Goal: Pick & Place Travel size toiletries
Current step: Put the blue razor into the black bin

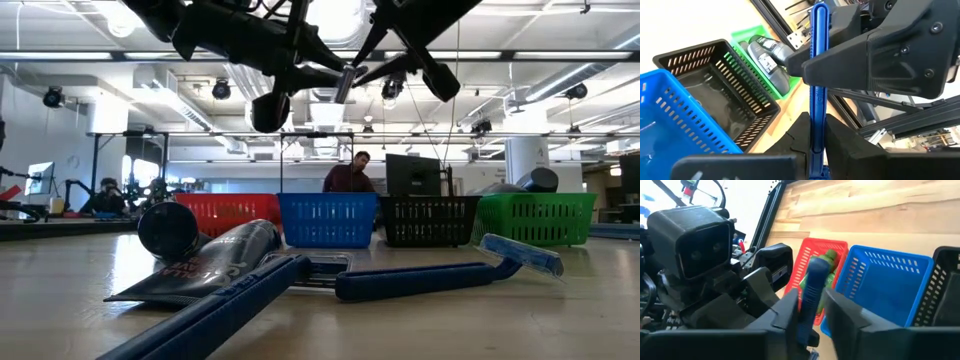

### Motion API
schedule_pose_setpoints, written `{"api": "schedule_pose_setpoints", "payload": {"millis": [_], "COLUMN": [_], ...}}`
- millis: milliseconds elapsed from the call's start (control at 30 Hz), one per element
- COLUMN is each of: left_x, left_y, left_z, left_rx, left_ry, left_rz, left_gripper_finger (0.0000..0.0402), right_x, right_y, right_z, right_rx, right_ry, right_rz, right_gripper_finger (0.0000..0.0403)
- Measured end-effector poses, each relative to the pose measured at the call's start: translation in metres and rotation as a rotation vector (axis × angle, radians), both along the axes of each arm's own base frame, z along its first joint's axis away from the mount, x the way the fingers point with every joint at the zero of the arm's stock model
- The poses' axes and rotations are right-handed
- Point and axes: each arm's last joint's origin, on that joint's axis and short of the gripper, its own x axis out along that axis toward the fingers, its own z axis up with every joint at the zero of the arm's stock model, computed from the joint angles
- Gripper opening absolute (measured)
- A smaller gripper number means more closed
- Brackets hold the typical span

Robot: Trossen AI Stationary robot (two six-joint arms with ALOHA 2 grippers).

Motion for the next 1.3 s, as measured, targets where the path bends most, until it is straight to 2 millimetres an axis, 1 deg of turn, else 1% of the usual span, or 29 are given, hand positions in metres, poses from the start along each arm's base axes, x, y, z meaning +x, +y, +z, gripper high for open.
{"api": "schedule_pose_setpoints", "payload": {"millis": [133,200,300,433,533,633,733,800,900,1000,1167,1300], "left_x": [0.000,0.000,0.000,-0.004,-0.011,-0.022,-0.036,-0.045,-0.056,-0.066,-0.082,-0.097], "left_y": [0.000,0.000,0.000,0.000,0.000,-0.002,-0.006,-0.009,-0.013,-0.018,-0.025,-0.029], "left_z": [0.000,0.000,0.000,-0.001,0.003,0.006,0.005,0.008,0.013,0.019,0.024,0.022], "left_rx": [0.009,0.004,-0.014,-0.043,-0.034,0.002,0.055,0.077,0.104,0.131,0.166,0.173], "left_ry": [0.000,0.000,-0.001,0.046,0.084,0.154,0.241,0.279,0.310,0.319,0.318,0.338], "left_rz": [0.009,0.016,0.026,0.030,0.017,-0.027,-0.066,-0.086,-0.111,-0.113,-0.081,-0.077], "left_gripper_finger": [0.0050,0.0060,0.0079,0.0116,0.0151,0.0182,0.0202,0.0210,0.0212,0.0212,0.0213,0.0213], "right_x": [0.000,0.000,-0.003,-0.007,-0.015,-0.023,-0.028,-0.027,-0.026,-0.023,-0.017,-0.014], "right_y": [0.000,0.000,-0.001,-0.003,-0.005,-0.012,-0.021,-0.028,-0.038,-0.043,-0.044,-0.043], "right_z": [0.001,0.001,-0.003,-0.009,-0.017,-0.026,-0.039,-0.048,-0.067,-0.079,-0.083,-0.076], "right_rx": [-0.013,-0.024,-0.055,-0.053,-0.006,0.050,0.105,0.168,0.201,0.217,0.211,0.196], "right_ry": [-0.001,0.006,0.063,0.136,0.239,0.355,0.430,0.440,0.472,0.507,0.541,0.559], "right_rz": [0.011,0.016,0.022,0.012,0.017,0.006,-0.010,0.005,-0.018,-0.036,-0.029,-0.016], "right_gripper_finger": [0.0030,0.0030,0.0030,0.0030,0.0030,0.0030,0.0039,0.0048,0.0059,0.0069,0.0096,0.0132]}}
